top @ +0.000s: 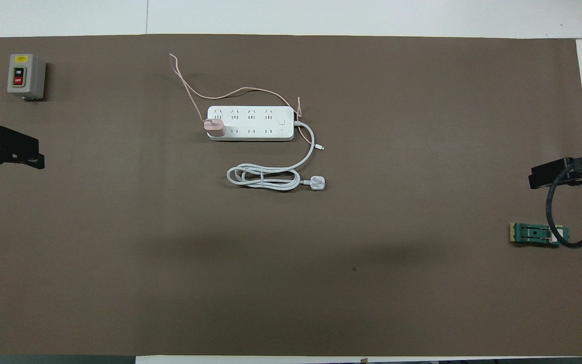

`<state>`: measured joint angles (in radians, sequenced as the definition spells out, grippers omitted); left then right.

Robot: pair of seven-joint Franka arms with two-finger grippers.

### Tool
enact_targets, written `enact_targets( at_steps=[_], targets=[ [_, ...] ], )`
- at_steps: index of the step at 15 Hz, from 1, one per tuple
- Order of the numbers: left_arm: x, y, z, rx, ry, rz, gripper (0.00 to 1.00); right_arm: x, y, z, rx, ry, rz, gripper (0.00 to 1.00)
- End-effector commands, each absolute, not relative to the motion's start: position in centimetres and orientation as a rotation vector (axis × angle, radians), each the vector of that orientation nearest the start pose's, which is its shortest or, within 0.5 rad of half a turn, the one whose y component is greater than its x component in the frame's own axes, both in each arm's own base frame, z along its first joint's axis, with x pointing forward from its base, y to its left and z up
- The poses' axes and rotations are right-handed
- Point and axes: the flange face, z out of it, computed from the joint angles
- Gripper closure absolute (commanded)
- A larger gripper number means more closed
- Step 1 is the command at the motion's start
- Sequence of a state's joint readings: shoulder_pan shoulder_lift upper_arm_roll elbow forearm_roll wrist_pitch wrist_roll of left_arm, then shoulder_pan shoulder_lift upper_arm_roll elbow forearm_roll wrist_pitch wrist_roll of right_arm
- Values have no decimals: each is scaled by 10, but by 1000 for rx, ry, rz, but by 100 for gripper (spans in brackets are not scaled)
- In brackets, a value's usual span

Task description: Plug charger into power strip

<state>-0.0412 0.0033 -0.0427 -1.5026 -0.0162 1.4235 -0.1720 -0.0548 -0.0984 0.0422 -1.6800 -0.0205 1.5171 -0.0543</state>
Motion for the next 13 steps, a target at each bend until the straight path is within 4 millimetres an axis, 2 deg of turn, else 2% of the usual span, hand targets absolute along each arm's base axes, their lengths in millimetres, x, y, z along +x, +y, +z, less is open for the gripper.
enact_targets(
  at_steps=[1,4,10,13],
  targets=[
    [536,-47,639,-3128,-94,112,0,510,-9,624,-3148,-64,100,0],
    [537,-42,641,-3130,-18,95,0,510,-12,623,-3148,-59,105,0],
    [540,-38,643,-3135,-24,69,0,517,-12,621,-3147,-62,95,0],
    [540,-38,643,-3135,-24,69,0,514,-11,626,-3148,-64,88,0]
  ],
)
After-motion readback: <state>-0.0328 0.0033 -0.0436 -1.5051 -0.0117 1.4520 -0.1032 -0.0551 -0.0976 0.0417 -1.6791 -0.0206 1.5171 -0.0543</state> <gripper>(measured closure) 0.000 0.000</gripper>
